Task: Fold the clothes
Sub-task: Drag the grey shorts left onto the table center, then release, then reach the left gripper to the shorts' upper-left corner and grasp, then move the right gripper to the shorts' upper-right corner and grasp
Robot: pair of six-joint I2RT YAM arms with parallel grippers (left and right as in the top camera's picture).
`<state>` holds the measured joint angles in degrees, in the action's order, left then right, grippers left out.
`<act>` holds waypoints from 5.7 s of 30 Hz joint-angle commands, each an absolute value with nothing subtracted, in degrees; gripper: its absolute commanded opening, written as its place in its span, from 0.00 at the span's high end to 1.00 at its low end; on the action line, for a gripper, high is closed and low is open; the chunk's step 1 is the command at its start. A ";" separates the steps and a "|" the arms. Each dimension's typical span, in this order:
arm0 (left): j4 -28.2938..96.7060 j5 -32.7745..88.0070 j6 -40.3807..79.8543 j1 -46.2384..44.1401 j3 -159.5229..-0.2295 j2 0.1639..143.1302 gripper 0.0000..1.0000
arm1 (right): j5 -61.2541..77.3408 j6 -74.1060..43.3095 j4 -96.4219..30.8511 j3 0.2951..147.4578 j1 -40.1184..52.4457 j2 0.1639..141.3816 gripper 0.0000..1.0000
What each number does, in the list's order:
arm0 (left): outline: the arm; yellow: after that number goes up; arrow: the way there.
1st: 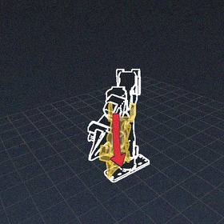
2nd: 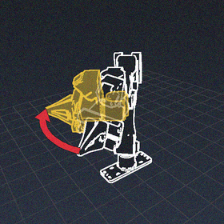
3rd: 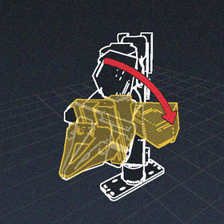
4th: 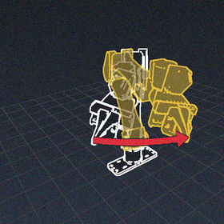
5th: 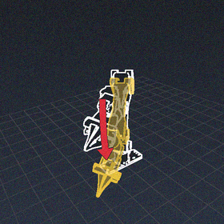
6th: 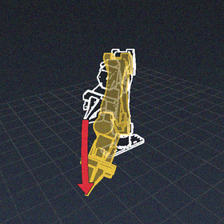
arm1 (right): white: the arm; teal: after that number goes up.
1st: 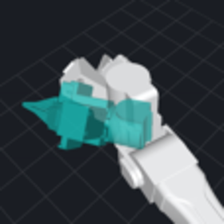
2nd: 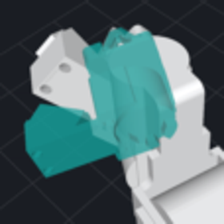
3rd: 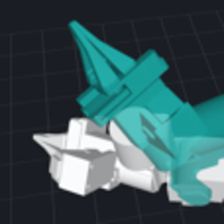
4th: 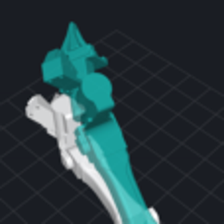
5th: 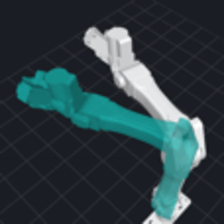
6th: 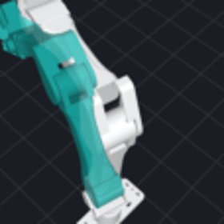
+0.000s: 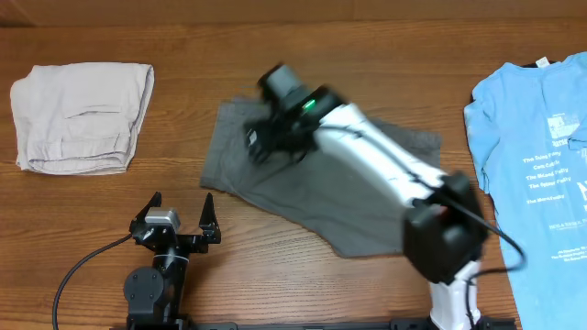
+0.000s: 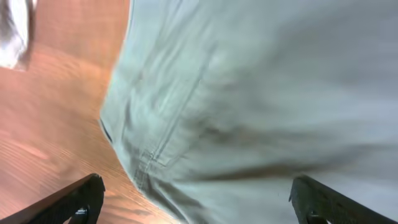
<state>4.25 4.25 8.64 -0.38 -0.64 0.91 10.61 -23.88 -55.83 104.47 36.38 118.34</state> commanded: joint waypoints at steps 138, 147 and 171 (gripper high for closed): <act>68.86 17.89 -4.67 -4.16 -131.09 141.62 0.92 | 5.17 -23.83 -58.83 107.22 11.40 110.69 0.00; 78.17 19.62 -4.67 -4.16 -133.75 141.64 0.96 | 5.17 -23.83 -58.83 107.22 11.40 110.69 0.00; 82.96 19.53 -3.64 -4.21 -133.75 141.64 0.93 | 6.98 -20.69 -68.16 107.22 11.22 110.69 0.00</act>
<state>82.59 18.50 -4.45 -3.79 -132.38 140.81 6.92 -23.94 -64.23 106.85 11.29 110.85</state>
